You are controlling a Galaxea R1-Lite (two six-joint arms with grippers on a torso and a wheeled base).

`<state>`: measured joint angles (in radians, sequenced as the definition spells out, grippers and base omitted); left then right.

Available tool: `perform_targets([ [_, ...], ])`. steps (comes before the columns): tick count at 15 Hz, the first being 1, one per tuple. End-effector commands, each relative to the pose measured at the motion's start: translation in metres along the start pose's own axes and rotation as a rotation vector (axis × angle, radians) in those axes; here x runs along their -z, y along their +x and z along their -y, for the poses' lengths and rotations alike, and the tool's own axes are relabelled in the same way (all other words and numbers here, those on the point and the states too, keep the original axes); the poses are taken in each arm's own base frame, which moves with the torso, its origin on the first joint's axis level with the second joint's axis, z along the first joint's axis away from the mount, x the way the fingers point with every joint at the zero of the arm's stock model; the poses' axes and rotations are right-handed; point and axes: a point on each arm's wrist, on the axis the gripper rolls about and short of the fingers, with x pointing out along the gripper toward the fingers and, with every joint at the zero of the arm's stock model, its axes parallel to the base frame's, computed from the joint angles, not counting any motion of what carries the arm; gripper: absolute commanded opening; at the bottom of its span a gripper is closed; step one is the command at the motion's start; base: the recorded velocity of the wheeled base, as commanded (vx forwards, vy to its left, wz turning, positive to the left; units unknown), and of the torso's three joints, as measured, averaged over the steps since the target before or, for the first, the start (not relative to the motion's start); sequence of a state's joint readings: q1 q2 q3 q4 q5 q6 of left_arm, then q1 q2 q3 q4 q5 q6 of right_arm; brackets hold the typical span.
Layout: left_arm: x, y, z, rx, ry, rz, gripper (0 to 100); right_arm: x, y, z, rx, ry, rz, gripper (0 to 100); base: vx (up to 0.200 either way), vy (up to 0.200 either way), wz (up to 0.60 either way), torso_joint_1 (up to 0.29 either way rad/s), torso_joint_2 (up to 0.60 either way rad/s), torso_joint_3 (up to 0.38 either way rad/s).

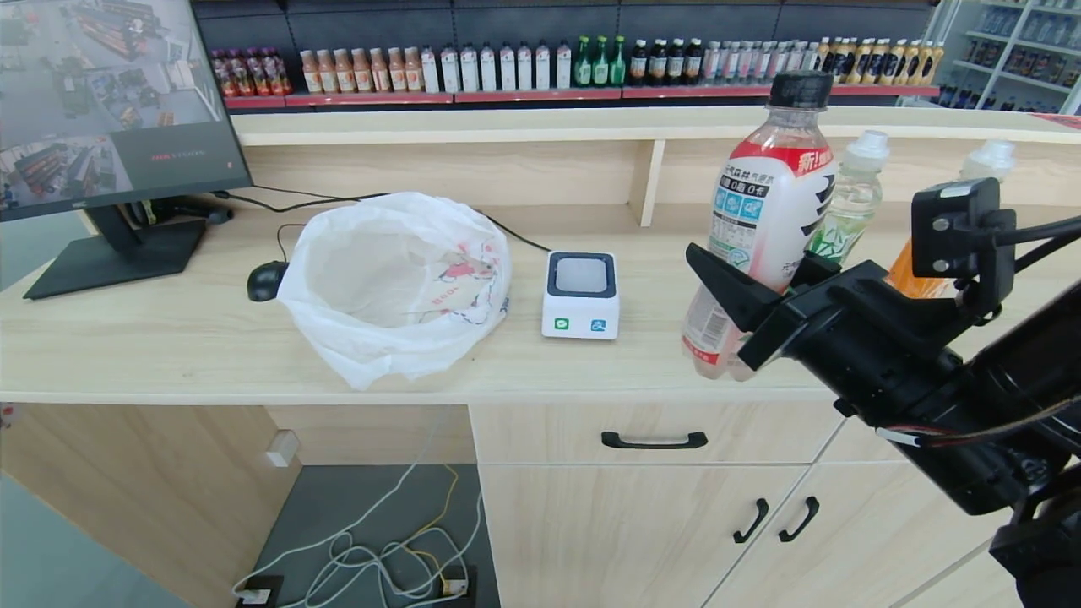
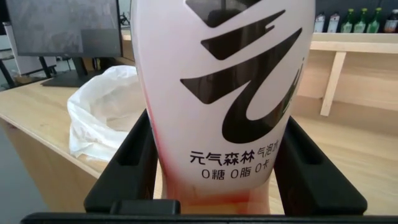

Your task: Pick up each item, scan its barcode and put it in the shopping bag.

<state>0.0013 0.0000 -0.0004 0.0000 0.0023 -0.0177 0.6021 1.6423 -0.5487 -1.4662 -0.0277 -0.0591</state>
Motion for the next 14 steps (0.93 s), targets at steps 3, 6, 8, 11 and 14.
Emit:
perform_targets([
  [3,0.000,0.000,0.000,-0.001,-0.001,0.000,100,0.002,0.004,0.000,0.001,0.001,0.002,0,0.000,0.200,0.00,0.006,0.00,0.002],
  [6,0.000,0.000,0.000,-0.001,-0.001,-0.002,100,-0.001,0.007,0.000,0.005,-0.002,0.015,0,0.000,0.200,0.00,0.002,0.00,0.004],
  [8,0.000,0.000,0.000,-0.001,0.002,-0.002,100,-0.004,0.011,0.004,0.021,-0.015,0.030,0,0.000,0.000,0.00,0.000,0.00,0.000],
  [11,0.000,0.000,0.000,-0.001,0.004,0.000,100,-0.003,0.024,0.008,0.029,-0.068,0.053,0,0.000,0.000,0.00,0.000,0.00,0.000],
  [14,0.000,0.000,0.000,-0.001,0.004,0.000,100,0.004,0.039,0.014,0.045,-0.111,0.061,0,0.000,0.000,0.00,0.000,0.00,0.000],
])
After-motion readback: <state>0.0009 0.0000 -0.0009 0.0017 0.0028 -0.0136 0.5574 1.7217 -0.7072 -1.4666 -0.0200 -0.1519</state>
